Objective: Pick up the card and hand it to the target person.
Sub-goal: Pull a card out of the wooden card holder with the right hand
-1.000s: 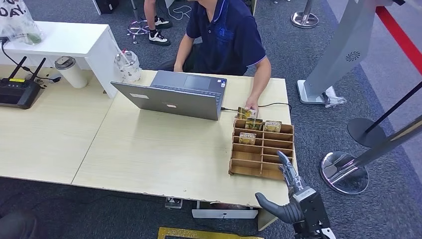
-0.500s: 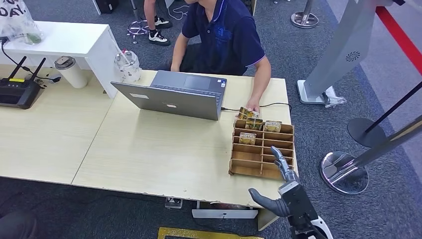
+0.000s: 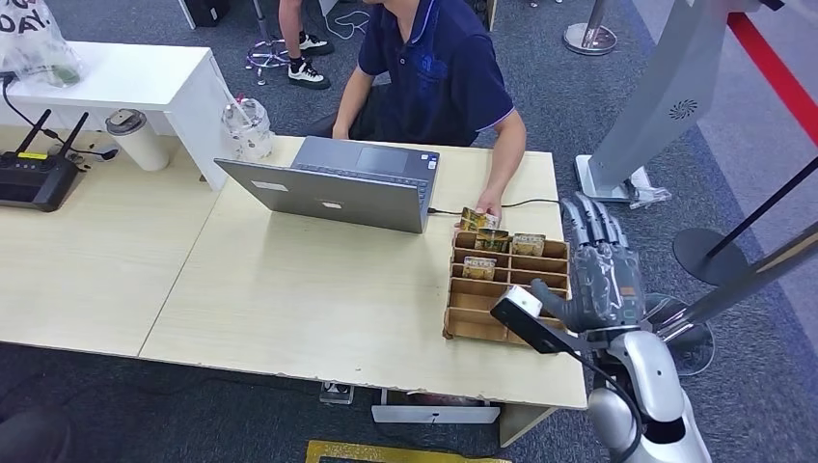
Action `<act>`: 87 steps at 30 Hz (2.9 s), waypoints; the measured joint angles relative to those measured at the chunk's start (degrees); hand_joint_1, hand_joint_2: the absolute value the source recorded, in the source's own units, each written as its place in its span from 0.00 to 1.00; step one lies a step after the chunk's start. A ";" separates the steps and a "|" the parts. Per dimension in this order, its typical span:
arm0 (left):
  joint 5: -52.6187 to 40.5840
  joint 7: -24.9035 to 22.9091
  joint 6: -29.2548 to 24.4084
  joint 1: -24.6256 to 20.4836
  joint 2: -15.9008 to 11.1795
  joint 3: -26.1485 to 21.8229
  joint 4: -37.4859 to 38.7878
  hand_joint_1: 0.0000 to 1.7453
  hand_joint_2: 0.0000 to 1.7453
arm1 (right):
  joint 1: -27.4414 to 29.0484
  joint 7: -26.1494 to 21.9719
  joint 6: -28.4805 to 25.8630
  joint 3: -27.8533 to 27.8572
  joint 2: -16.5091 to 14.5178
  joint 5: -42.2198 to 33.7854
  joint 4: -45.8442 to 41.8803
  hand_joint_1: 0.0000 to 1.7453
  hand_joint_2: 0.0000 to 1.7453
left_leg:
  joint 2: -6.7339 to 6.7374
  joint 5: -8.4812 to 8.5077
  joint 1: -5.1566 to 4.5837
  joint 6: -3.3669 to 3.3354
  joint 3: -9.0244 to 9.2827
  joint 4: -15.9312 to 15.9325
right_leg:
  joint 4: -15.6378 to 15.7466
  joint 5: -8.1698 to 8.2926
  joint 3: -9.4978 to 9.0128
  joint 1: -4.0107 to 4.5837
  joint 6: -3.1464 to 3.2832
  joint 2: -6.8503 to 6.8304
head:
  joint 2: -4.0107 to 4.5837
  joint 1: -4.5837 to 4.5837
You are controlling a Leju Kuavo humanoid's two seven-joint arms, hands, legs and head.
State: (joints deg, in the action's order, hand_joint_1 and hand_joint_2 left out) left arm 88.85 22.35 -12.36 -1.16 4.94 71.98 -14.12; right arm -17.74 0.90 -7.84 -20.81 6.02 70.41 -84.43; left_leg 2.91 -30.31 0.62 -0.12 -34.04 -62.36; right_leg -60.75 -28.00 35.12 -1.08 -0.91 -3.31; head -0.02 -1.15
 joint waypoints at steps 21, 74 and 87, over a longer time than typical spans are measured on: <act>0.43 -1.26 2.03 -0.62 -0.51 0.11 0.05 0.00 0.00 | -11.20 1.45 -2.29 -4.26 -0.69 -2.83 16.75 0.94 1.00 | -0.05 0.01 0.00 -0.01 -0.01 0.00 | 0.00 0.00 0.01 0.00 0.00 -0.04 | 0.00 -0.01; -1.17 -1.42 2.31 -1.21 -0.45 0.89 0.43 0.00 0.00 | -14.04 5.08 -1.30 -7.51 -0.76 -3.19 20.29 0.58 1.00 | -0.06 0.01 0.00 -0.01 -0.02 0.00 | 0.00 0.00 0.00 0.00 0.00 -0.04 | 0.00 -0.01; -0.82 -3.30 2.36 -2.34 -0.17 0.92 0.95 0.00 0.00 | -15.90 5.42 0.06 -4.70 -3.06 0.91 26.57 0.49 1.00 | -0.05 0.03 0.00 0.00 -0.02 0.00 | 0.00 0.01 0.01 0.00 0.01 -0.03 | 0.00 -0.01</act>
State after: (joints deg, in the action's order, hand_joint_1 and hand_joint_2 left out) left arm 88.03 19.05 -10.00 -3.51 4.76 72.89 -13.17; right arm -33.63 6.32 -7.78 -25.51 2.96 71.32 -57.86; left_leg 2.86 -30.28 0.62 -0.13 -34.06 -62.36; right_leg -60.75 -27.99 35.13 -1.08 -0.90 -3.33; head -0.02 -1.16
